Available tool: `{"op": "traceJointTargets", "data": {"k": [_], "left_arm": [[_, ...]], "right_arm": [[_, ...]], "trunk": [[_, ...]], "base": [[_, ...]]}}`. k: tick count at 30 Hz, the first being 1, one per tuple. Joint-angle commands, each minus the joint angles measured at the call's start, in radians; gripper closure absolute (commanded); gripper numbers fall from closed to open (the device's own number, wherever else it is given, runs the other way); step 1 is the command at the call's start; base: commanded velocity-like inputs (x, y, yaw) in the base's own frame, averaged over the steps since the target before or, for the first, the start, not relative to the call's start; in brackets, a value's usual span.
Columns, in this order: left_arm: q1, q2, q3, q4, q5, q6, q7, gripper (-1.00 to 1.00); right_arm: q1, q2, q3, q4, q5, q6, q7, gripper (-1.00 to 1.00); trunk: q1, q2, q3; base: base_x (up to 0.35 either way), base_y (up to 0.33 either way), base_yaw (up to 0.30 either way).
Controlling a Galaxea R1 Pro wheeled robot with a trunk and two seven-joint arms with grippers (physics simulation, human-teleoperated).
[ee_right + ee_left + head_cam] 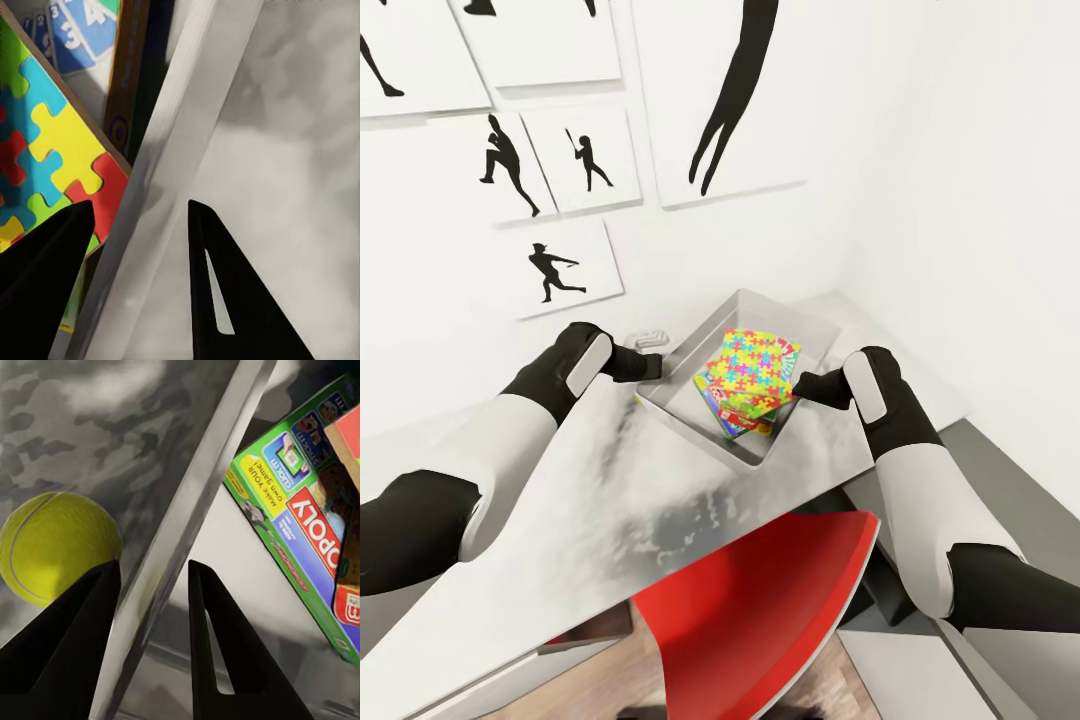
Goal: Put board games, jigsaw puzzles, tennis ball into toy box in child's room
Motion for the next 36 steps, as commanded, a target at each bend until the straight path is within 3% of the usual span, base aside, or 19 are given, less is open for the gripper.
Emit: {"op": "traceJointTargets", "data": {"k": [1,18,36], "left_arm": [[-0.001,0.000,-0.006,-0.001,0.000,0.002,-0.007,1.00],[-0.001,0.000,-0.004,-0.001,0.001,0.002,-0.007,1.00],[-0.001,0.002,-0.006,-0.004,0.001,0.003,-0.007,1.00]], "right_arm": [[-0.001,0.001,-0.004,0.000,-0.020,0.003,-0.009,1.00],[-0.001,0.001,-0.004,0.000,-0.020,0.003,-0.009,1.00],[-0.001,0.001,-0.004,0.000,-0.020,0.003,-0.009,1.00]], "trunk": [[0.001,-0.002,-0.001],[0.001,-0.002,0.024],[0.001,-0.002,0.027]], "base": [[0.000,0.000,0.000],[-0.083,0.000,0.000],[-0.111,0.026,-0.008]]}}
